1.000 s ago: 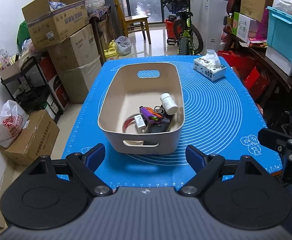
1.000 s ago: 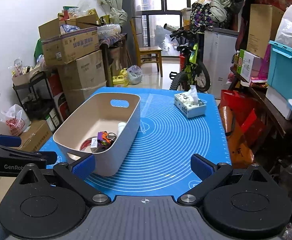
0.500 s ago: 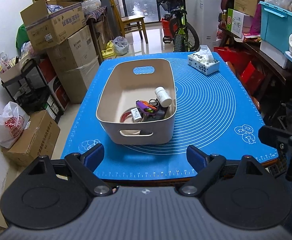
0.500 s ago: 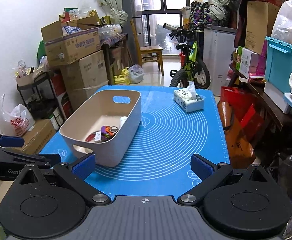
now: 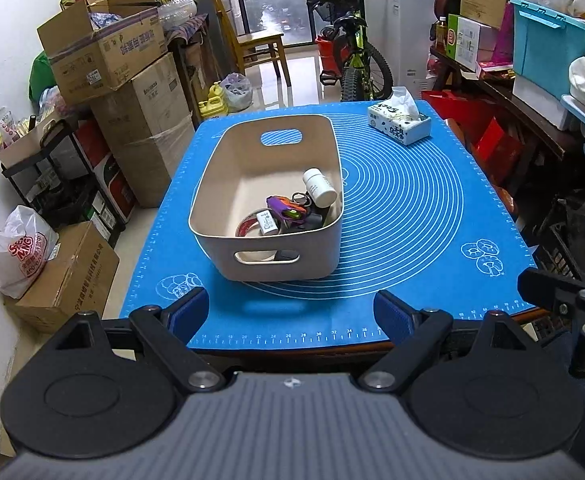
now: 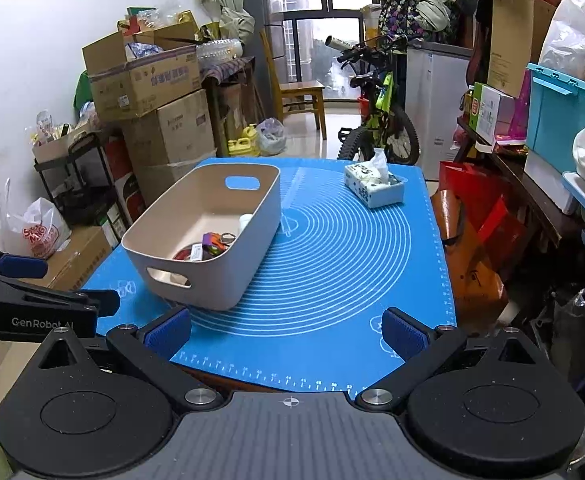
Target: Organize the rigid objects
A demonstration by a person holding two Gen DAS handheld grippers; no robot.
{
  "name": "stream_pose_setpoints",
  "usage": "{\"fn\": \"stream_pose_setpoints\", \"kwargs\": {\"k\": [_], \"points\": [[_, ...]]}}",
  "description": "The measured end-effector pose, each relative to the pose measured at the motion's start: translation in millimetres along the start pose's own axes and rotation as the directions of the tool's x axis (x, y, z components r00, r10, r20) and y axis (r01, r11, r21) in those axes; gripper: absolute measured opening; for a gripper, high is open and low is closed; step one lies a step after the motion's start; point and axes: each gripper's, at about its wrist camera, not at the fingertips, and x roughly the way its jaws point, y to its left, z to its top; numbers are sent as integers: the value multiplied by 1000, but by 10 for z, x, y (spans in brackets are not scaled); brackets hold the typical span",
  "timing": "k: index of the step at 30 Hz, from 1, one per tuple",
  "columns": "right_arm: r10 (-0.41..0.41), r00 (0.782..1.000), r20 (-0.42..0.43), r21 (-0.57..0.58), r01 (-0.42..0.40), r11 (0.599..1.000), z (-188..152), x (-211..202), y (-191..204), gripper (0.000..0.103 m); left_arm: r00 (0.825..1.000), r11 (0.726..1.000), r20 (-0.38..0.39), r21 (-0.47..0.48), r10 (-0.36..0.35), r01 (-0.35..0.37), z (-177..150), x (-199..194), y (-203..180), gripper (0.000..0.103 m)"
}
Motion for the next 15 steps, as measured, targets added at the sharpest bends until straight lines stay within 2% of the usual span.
{"fn": "stream_pose_setpoints", "kwargs": {"k": [15], "points": [[-6, 1000, -7, -5, 6, 1000, 2, -23, -17, 100, 1000, 1000, -4, 4, -10, 10, -25, -7, -29, 89]]}}
